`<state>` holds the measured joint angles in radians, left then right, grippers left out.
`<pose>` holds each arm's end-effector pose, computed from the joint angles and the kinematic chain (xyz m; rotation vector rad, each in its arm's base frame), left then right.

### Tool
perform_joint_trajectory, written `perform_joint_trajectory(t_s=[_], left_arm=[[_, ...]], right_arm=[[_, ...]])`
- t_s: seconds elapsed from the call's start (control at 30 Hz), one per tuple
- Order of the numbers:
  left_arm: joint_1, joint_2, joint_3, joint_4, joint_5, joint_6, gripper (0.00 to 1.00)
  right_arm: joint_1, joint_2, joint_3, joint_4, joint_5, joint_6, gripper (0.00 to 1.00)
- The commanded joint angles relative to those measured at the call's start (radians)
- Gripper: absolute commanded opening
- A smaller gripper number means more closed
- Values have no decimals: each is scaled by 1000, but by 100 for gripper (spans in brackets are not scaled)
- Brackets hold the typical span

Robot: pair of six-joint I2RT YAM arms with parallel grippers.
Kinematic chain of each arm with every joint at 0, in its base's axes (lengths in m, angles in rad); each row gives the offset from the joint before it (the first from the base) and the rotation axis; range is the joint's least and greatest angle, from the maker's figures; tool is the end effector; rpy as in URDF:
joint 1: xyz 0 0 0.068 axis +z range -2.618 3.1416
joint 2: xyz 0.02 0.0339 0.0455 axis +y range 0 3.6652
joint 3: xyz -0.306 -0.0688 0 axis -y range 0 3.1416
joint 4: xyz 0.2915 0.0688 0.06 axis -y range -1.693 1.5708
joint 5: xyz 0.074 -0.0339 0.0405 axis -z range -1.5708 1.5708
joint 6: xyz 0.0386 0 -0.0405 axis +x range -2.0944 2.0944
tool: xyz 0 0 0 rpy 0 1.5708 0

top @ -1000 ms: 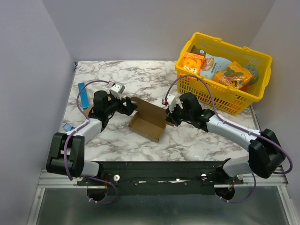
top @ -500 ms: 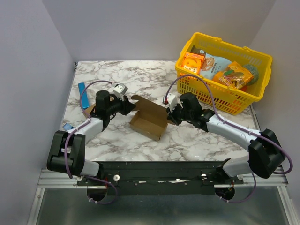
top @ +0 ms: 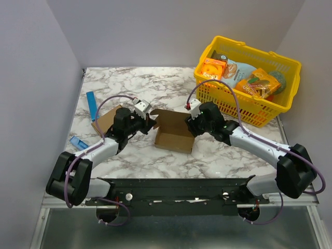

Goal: Fold the paper box

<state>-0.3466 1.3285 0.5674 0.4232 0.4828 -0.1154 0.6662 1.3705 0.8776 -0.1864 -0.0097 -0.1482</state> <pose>0.2771 -0.1191 0.2171 0.5526 1.8632 -0.7694 0.2607 0.2054 0.2576 -0.9023 2.0787 0.2879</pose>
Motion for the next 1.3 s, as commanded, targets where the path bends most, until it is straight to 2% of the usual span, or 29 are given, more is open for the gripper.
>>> perform_joint_trajectory(t_s=[0.0,0.13,0.33,0.63,0.73,0.77,0.8,0.83,1.13,1.27], left_arm=[[-40,-64,-52,58,-105,34,0],[-54,-78,-52,45,-118,48,0],[-55,-75,-41,28,-116,53,0],[-61,-75,-41,25,-121,60,0],[-69,-77,-41,25,-138,59,0],[-74,-77,-41,22,-145,57,0],[-80,-80,-46,19,-162,56,0],[-92,-81,-49,19,-179,53,0],[-175,-111,-104,66,-366,-65,0],[-230,-84,-113,110,-446,-114,0]], right_arm=[[-2,-11,32,-82,120,81,62],[-25,-53,14,-99,117,94,67],[-62,-97,-8,-99,99,96,63],[-62,-88,-11,-71,39,72,45],[-62,-82,-9,-70,19,67,30],[-62,-83,-11,-70,14,65,20],[-62,-82,-11,-68,14,64,14],[-62,-82,-15,-65,14,65,11],[-59,-74,-48,25,-39,145,2],[-34,-86,-72,74,3,208,1]])
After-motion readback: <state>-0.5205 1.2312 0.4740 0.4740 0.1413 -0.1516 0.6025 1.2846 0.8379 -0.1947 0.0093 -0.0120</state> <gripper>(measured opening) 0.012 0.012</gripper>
